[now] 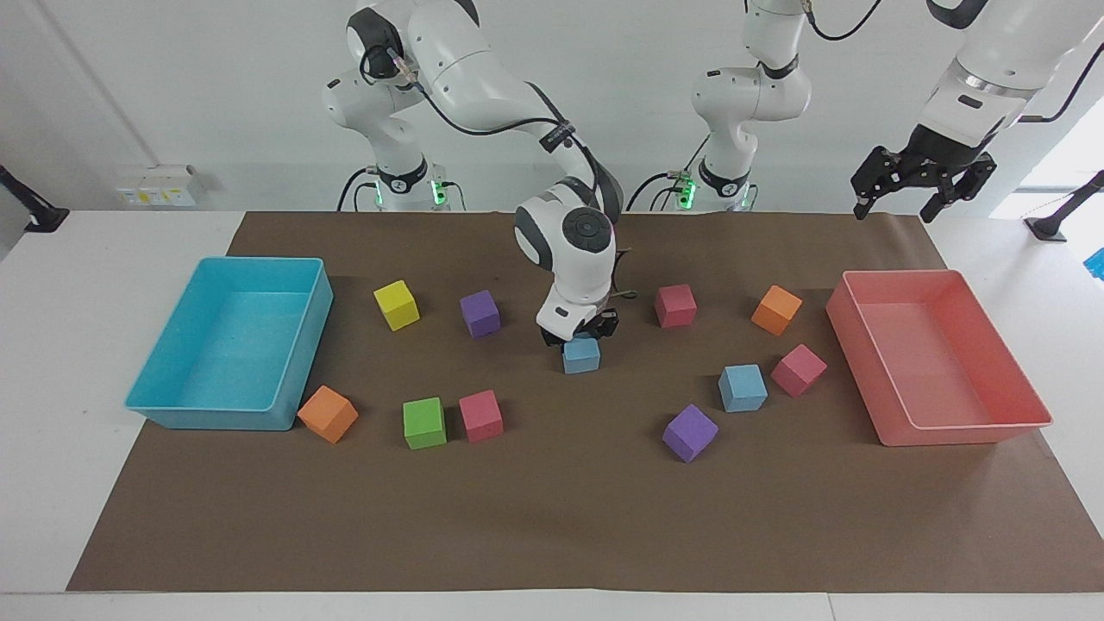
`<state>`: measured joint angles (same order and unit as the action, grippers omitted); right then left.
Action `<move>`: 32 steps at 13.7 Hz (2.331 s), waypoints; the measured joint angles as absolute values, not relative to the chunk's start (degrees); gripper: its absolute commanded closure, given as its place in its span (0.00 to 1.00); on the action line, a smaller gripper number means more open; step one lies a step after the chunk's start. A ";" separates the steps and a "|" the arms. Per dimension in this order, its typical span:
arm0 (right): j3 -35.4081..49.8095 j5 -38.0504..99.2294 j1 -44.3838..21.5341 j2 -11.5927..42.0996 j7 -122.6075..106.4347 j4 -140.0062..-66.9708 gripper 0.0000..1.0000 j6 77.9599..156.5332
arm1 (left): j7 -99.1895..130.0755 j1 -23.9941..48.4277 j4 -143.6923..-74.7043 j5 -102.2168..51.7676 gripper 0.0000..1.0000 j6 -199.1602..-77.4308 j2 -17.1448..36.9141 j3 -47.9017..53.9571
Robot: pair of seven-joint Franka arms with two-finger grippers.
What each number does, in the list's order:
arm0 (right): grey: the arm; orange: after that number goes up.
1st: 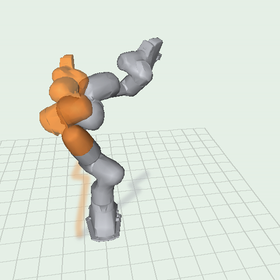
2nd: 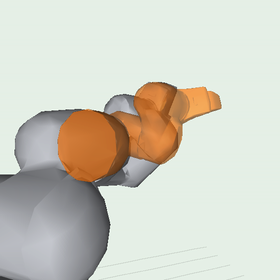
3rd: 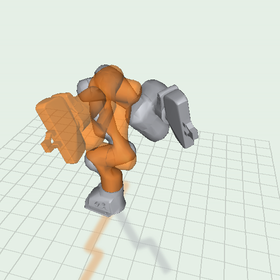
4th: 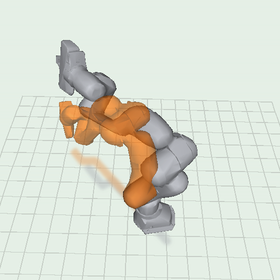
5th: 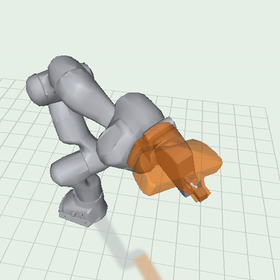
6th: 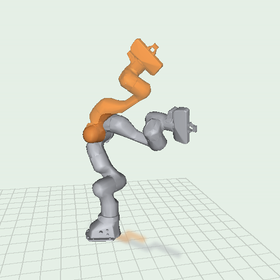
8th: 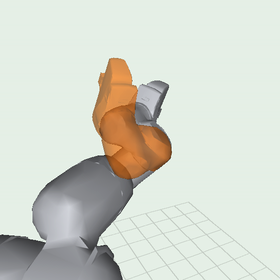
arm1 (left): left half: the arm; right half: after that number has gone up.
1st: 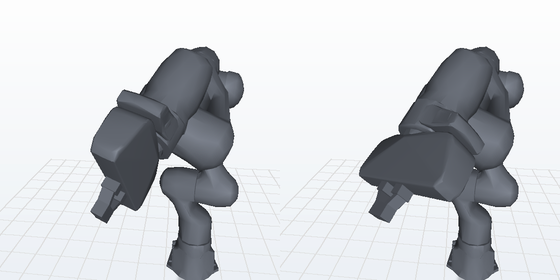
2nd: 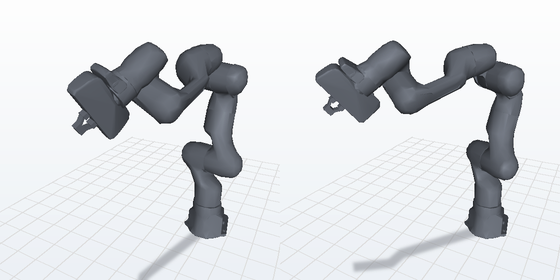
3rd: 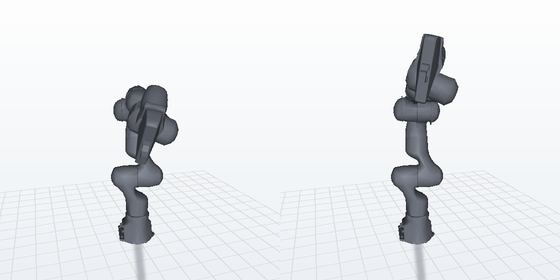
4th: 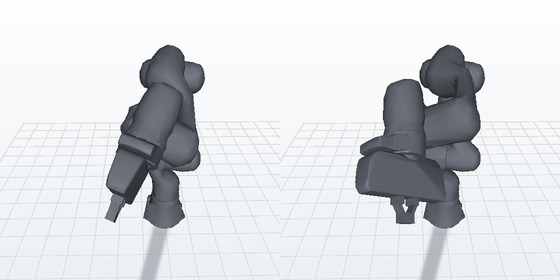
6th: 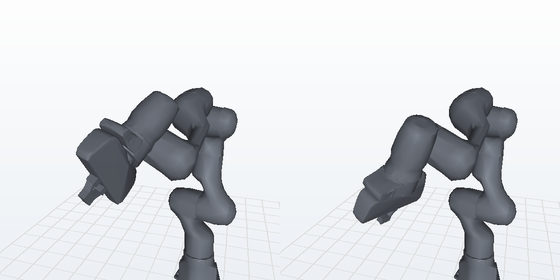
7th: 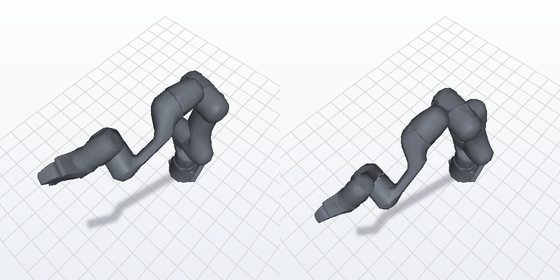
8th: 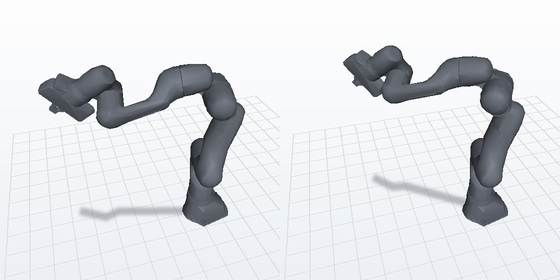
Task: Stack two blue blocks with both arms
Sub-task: 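Carry the light blue cube to the table center and lower it, then open the right gripper and raise it while the left gripper reaches out, then grasp the other light blue cube with the left gripper near the pink tray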
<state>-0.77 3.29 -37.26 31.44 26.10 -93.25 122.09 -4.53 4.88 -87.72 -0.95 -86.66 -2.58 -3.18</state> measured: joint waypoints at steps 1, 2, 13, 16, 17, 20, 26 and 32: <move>-0.77 3.30 -37.26 31.44 26.59 -93.26 0.72 122.09 | -4.53 4.88 -87.72 -0.95 0.00 -86.72 -2.58 -3.18; -0.77 3.32 -37.26 31.44 27.35 -93.26 0.72 122.09 | -4.53 4.88 -87.72 -0.95 0.00 -86.77 -2.57 -3.18; -0.81 3.33 -37.25 30.81 31.97 -93.00 0.00 122.89 | -4.53 4.96 -87.72 -0.98 0.00 -86.91 -2.41 -2.49; -1.48 3.31 -37.07 27.21 31.97 -92.77 0.00 122.95 | -4.53 4.99 -87.85 -1.00 0.00 -89.32 -1.54 -2.34; -1.76 3.30 -36.85 25.63 31.97 -92.75 0.00 122.95 | -4.53 5.13 -87.95 -1.03 0.00 -90.43 -0.77 -2.28; -2.12 3.25 -33.91 20.03 31.97 -92.77 0.00 121.29 | -2.42 6.78 -88.10 -1.05 0.00 -95.87 2.93 -2.00; -2.04 7.02 -27.08 11.64 29.33 -93.83 0.00 114.12 | 2.56 10.50 -89.31 -1.06 0.00 -104.22 9.02 -1.73; -2.10 32.25 -20.88 14.25 3.59 -100.43 0.14 120.50 | 8.55 13.46 -103.10 -1.06 0.00 -117.83 10.09 -1.62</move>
<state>-2.10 32.25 -20.88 14.25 3.59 -100.43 120.50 8.55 13.46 -103.10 -1.06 -117.83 10.09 -1.62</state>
